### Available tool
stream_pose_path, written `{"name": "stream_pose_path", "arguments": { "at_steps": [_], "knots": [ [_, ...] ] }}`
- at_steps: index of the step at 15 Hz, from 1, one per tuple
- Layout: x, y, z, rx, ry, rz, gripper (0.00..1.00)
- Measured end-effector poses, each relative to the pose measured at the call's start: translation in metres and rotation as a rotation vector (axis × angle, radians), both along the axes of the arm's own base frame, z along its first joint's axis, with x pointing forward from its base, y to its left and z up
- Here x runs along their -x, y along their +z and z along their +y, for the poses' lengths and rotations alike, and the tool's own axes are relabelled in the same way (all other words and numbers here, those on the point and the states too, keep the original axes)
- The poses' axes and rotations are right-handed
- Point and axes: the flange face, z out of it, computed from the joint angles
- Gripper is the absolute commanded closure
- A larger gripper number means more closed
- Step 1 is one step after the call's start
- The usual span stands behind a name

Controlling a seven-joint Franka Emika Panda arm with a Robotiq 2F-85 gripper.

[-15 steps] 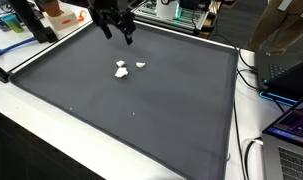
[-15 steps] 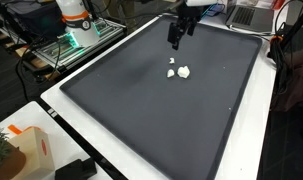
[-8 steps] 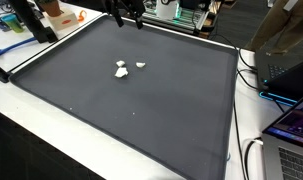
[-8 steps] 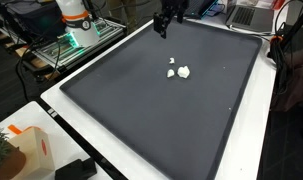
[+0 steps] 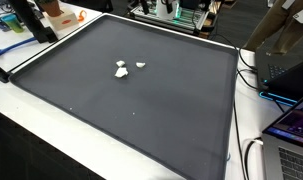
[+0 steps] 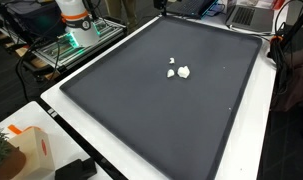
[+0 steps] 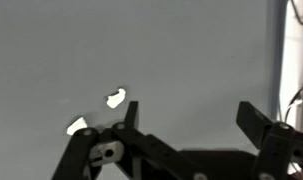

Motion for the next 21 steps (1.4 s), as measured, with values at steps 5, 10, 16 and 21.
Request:
{"name": "stream_pose_path", "arguments": {
  "at_steps": [5,10,16,21],
  "knots": [
    [0.035,0.022,0.035,-0.033,0.061,0.009,0.0],
    [0.034,0.019,0.029,-0.056,0.054,0.019,0.0],
    [0.033,0.02,0.028,-0.037,0.057,0.012,0.0],
    [0.042,0.033,0.056,-0.075,0.065,0.01,0.0]
  ]
}}
